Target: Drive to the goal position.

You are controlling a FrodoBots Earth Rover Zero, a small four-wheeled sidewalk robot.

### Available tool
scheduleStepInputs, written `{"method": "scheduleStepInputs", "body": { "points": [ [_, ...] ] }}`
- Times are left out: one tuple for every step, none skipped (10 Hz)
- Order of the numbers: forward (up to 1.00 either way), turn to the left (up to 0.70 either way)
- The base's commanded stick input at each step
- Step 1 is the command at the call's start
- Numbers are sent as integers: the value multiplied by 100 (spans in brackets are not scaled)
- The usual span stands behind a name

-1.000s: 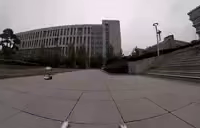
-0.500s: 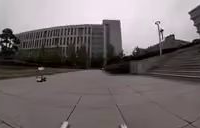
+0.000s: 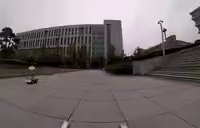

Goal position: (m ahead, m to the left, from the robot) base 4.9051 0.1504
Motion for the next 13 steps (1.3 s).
{"method": "scheduleStepInputs", "body": {
  "points": [
    [70, -8],
    [70, -5],
    [70, -2],
    [70, 0],
    [70, 0],
    [70, 0],
    [70, 0],
    [70, 0],
    [70, 0],
    [70, 0],
    [70, 0],
    [70, 0],
    [70, 0]
  ]
}}
